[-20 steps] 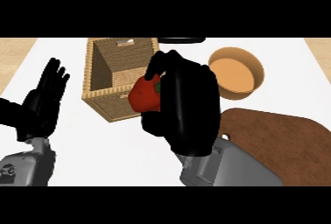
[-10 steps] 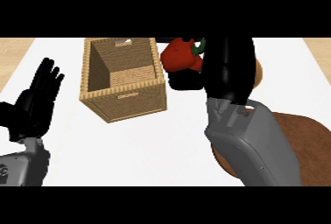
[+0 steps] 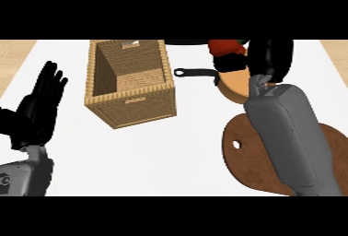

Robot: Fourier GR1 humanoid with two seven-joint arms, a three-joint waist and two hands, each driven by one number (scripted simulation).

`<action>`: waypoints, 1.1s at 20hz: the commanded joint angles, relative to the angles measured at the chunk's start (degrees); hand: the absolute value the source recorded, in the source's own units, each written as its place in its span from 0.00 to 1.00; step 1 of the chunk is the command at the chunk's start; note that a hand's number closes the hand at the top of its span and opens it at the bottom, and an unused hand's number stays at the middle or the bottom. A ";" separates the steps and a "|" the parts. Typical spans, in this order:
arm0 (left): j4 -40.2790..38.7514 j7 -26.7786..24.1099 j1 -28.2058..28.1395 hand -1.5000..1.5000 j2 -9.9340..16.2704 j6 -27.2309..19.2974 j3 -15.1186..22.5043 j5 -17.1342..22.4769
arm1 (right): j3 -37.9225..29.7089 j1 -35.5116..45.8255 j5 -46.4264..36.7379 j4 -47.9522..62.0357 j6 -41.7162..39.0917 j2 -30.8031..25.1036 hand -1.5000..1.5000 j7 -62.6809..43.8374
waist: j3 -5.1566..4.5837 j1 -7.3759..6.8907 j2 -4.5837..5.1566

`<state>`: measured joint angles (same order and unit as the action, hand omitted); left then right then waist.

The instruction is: Pick the bell pepper from the cutting board and place it in the pot

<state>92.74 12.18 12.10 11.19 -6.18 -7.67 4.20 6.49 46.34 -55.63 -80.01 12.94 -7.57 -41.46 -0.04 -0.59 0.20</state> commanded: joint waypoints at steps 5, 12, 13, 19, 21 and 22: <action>0.35 0.77 0.53 0.50 -0.67 -0.39 1.01 -0.90 | -0.82 3.39 -9.87 16.99 3.47 -5.75 1.00 4.02 | 0.03 -0.20 -0.01; 3.67 2.16 -1.08 0.50 -0.24 0.85 0.51 0.44 | -8.35 5.32 -3.35 35.89 12.64 -5.76 1.00 15.70 | 0.07 -0.88 0.20; 2.83 2.00 -0.68 0.50 -1.74 -0.25 2.09 -0.83 | -10.05 4.83 -0.16 36.11 13.15 -4.56 1.00 16.94 | 0.10 -0.92 0.33; 0.95 2.84 2.61 0.50 -0.92 0.09 1.58 -0.74 | -16.45 8.83 8.95 46.26 10.15 -3.88 0.00 26.43 | 0.13 -1.33 0.61; 0.00 0.62 1.92 0.50 -1.69 -0.69 1.90 -1.89 | -19.54 9.01 13.51 47.54 8.21 -4.86 0.00 32.20 | 0.14 -1.40 0.76; 0.86 1.40 0.28 0.50 -1.24 0.55 1.17 -0.27 | -20.46 7.62 15.21 46.63 9.50 -2.95 0.00 33.71 | 0.14 -1.31 0.54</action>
<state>93.79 13.85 13.27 10.22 -6.19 -6.33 3.25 -9.98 54.26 -46.70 -36.06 22.77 -11.80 -15.25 0.09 -1.87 0.77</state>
